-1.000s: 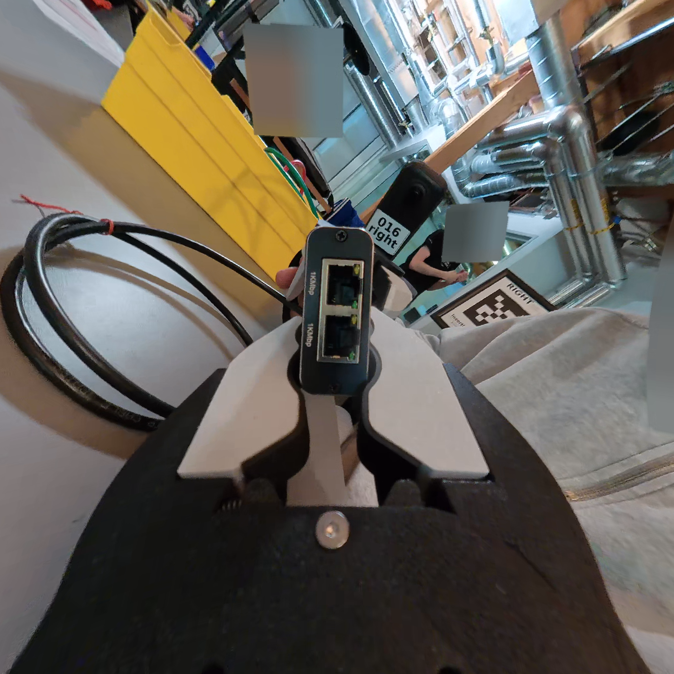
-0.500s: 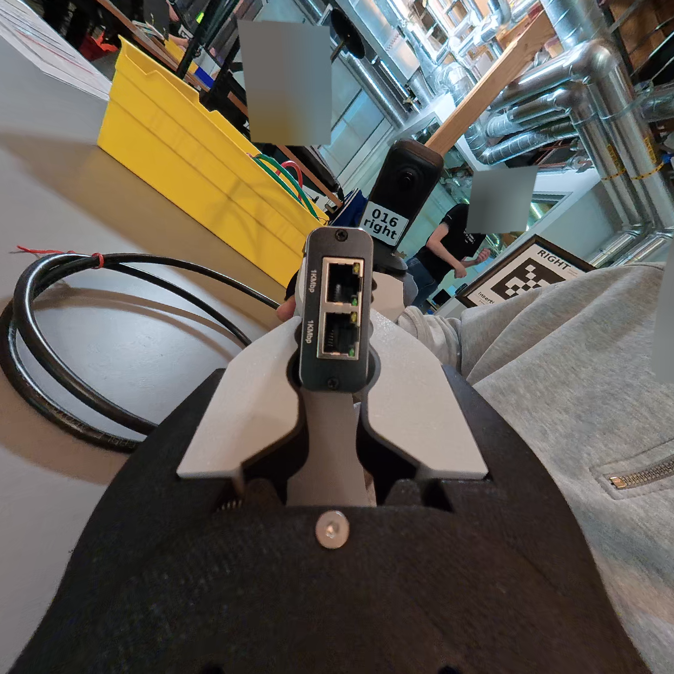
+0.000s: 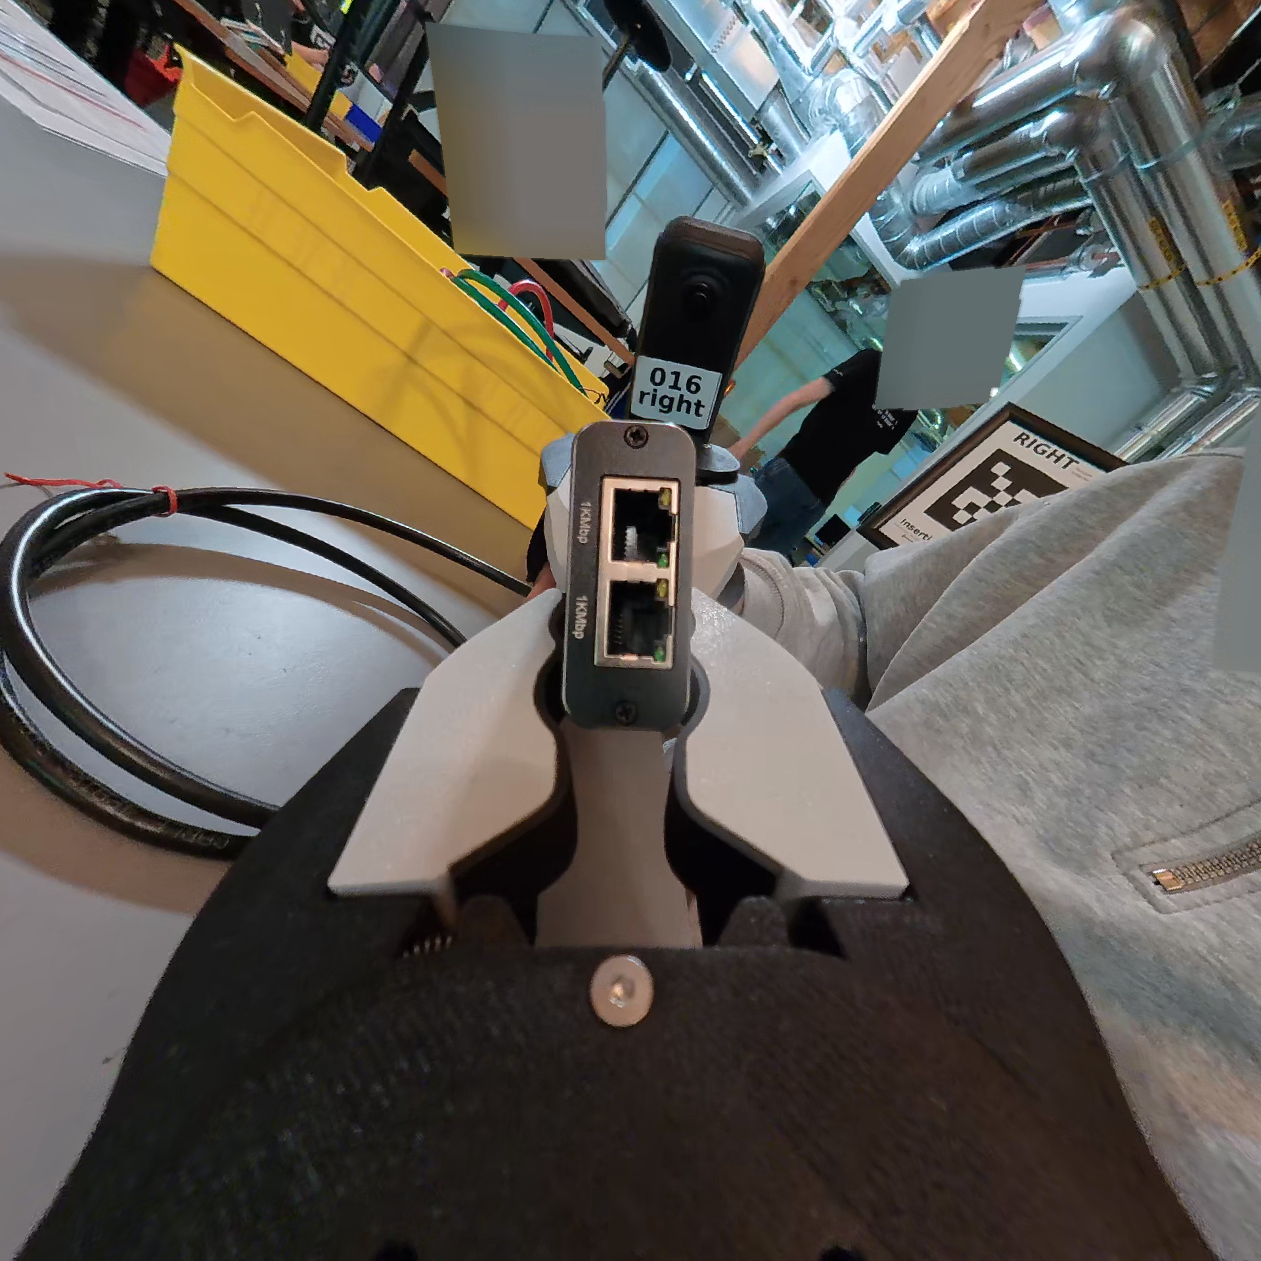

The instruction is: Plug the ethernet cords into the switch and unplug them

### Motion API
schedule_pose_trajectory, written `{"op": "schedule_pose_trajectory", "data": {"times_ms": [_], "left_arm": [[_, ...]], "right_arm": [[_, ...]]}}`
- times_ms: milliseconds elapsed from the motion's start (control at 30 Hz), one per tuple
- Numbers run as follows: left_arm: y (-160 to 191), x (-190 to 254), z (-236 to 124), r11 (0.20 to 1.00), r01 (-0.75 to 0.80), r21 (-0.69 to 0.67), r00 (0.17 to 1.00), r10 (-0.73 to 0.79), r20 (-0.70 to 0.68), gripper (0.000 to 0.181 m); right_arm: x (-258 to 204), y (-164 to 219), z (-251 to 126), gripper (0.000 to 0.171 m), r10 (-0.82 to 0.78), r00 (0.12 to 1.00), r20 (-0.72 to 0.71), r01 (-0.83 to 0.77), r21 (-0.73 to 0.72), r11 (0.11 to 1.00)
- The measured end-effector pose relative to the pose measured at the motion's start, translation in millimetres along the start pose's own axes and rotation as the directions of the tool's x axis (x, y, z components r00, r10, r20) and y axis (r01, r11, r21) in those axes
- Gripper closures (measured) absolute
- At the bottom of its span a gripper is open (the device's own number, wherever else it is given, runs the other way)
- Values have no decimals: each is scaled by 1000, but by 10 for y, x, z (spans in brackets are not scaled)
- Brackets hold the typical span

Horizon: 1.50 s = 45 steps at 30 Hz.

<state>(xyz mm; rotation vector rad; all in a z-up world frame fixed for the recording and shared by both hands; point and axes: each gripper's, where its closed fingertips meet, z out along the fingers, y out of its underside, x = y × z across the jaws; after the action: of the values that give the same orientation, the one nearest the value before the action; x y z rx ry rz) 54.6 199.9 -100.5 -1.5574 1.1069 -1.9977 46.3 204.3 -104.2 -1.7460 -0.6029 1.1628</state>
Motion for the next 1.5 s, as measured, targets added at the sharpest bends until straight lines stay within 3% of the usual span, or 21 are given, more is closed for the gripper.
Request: {"op": "schedule_pose_trajectory", "data": {"times_ms": [567, 1000, 1133, 1167, 1233, 1267, 1300, 1333, 1400, 1500], "left_arm": [[-9, -4, 10, 999, 33, 20, 999, -33, -5, 155], [-240, 114, -15, 962, 213, 168, 970, -188, -156, 156], [-276, 101, 10, 963, 185, 195, 980, -165, -114, 155], [-364, 92, -60, 948, 190, 255, 979, -164, -120, 155], [-917, 54, -695, 753, 365, 548, 928, -244, -282, 155], [-962, -25, -873, 781, 251, 573, 968, -199, -152, 154], [-912, -104, -912, 855, 70, 514, 994, -105, 40, 154], [-915, -114, -917, 875, 16, 484, 993, -70, 93, 154], [-956, 11, -833, 875, 46, 482, 998, -62, 16, 154], [-725, 16, -618, 936, 3, 351, 1000, -9, 15, 155]], "right_arm": [[32, -23, -6, 157, 68, 997, -36, -68, -1, 998], [-58, -183, -12, 157, 127, 992, 12, -127, 40, 991], [-8, -203, -61, 158, 119, 993, 2, -119, 33, 992], [109, -173, -137, 158, 97, 993, -71, -96, 19, 995], [408, -190, -450, 158, 130, 973, -193, -117, 76, 990], [402, -333, -544, 159, 218, 968, -127, -193, 185, 964], [378, -409, -557, 159, 261, 962, -76, -238, 234, 943], [356, -397, -503, 159, 248, 966, -69, -227, 226, 947], [299, -285, -342, 158, 185, 980, -74, -173, 147, 974], [240, -210, -233, 158, 149, 988, -31, -145, 98, 985]]}}
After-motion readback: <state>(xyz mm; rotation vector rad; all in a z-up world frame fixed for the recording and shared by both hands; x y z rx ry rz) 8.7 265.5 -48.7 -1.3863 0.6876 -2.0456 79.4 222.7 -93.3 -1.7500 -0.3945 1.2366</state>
